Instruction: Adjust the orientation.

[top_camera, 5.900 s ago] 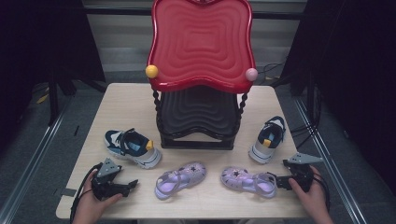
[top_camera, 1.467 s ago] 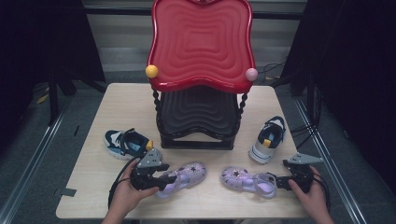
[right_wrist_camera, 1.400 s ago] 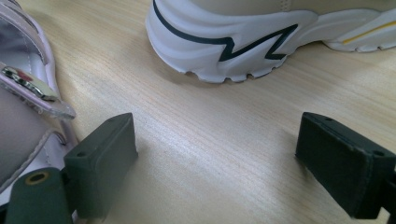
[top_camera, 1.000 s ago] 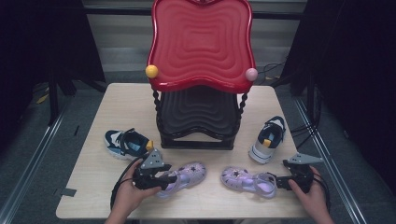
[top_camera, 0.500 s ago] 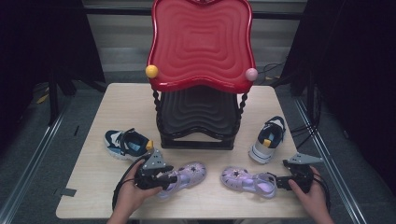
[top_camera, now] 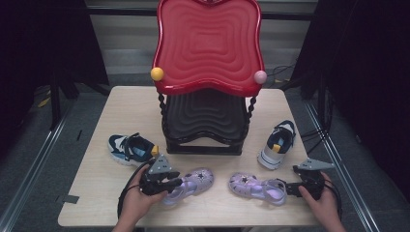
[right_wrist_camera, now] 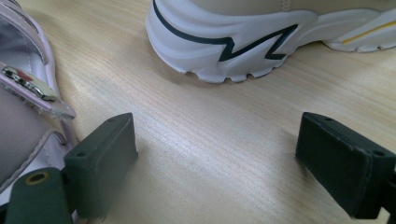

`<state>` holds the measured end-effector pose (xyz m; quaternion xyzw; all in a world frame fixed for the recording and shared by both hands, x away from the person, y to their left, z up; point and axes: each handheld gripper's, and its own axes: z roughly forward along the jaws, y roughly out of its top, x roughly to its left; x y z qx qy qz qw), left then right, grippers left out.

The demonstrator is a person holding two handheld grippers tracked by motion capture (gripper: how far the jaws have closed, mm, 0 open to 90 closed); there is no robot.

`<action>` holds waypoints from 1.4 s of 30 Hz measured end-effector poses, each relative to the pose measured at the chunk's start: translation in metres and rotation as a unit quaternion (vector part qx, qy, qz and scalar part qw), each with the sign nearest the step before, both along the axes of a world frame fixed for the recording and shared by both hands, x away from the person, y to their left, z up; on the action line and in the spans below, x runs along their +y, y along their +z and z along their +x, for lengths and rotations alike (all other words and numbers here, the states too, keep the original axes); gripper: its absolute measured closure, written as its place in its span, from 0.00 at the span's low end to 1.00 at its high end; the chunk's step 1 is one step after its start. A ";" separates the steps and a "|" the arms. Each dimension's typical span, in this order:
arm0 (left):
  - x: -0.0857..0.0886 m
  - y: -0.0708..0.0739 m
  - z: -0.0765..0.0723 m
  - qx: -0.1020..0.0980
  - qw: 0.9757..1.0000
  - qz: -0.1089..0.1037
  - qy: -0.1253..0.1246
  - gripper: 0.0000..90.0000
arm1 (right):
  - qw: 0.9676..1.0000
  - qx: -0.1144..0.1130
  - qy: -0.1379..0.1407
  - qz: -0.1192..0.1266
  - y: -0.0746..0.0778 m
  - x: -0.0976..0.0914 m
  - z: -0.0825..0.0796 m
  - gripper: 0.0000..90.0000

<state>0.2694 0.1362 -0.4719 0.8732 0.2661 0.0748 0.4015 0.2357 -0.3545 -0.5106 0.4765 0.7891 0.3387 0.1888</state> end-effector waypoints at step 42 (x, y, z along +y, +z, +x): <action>0.009 0.002 -0.001 -0.023 0.998 -0.017 0.054 0.92 | 1.000 0.000 0.000 0.000 0.000 0.000 0.000 0.13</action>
